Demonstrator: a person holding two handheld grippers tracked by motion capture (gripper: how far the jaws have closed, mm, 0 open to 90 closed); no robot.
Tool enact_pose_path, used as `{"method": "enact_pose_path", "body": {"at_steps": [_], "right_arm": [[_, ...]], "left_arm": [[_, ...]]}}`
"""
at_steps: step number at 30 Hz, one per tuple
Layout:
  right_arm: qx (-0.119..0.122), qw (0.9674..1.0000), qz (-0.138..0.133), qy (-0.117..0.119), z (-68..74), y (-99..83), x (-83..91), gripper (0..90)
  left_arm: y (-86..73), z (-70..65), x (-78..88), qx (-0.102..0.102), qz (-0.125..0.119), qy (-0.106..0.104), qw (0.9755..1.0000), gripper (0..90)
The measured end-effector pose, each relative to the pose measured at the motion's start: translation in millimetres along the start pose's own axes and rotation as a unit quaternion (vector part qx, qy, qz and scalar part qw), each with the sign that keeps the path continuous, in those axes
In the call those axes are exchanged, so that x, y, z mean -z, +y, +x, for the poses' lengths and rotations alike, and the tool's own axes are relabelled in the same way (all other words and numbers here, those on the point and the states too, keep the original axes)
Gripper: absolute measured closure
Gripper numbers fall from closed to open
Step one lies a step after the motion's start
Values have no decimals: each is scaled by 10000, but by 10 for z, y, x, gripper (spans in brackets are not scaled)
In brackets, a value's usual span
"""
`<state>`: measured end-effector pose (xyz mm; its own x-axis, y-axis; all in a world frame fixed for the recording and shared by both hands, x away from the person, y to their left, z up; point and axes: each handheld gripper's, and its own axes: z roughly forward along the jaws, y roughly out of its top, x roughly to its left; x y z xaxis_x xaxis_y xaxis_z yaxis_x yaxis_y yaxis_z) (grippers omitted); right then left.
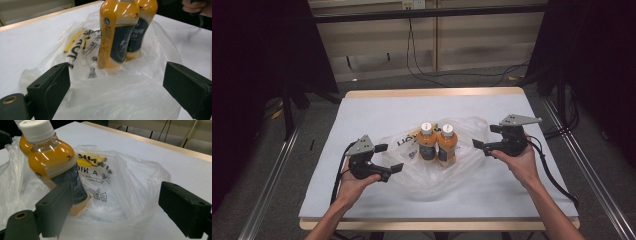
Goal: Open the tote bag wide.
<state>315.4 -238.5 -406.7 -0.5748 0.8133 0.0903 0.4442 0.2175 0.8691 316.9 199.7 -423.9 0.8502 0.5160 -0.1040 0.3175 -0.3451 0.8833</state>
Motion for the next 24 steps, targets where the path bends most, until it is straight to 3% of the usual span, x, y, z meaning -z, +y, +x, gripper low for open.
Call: {"method": "enact_pose_path", "body": {"at_steps": [4, 11, 14, 17, 18, 20, 23, 24], "right_arm": [[-126, 9998, -151, -42, 20, -94, 196, 121], [-55, 9994, -255, -246, 124, -273, 522, 131], [-102, 9990, -243, -358, 147, -362, 628, 131], [-299, 9982, -287, -444, 155, -464, 730, 138], [-240, 9978, -298, -545, 169, -508, 766, 142], [-236, 9970, -265, -690, 191, -595, 822, 142], [-377, 9966, -229, -695, 206, -703, 897, 140], [-351, 9963, -233, -751, 216, -728, 930, 141]], "left_arm": [[-88, 31, 113, 1, 76, 163, 9998, 63], [-171, 21, 309, 143, 45, 418, 9990, 56], [-227, 16, 369, 207, -17, 457, 9987, 44], [-280, -14, 421, 225, -17, 490, 9985, 40], [-296, -26, 435, 167, -27, 458, 9988, 37], [-335, -53, 453, 129, 20, 477, 9988, 33], [-403, -74, 473, 48, 157, 562, 9983, 32], [-428, -76, 482, 128, 151, 546, 9983, 29]]}}
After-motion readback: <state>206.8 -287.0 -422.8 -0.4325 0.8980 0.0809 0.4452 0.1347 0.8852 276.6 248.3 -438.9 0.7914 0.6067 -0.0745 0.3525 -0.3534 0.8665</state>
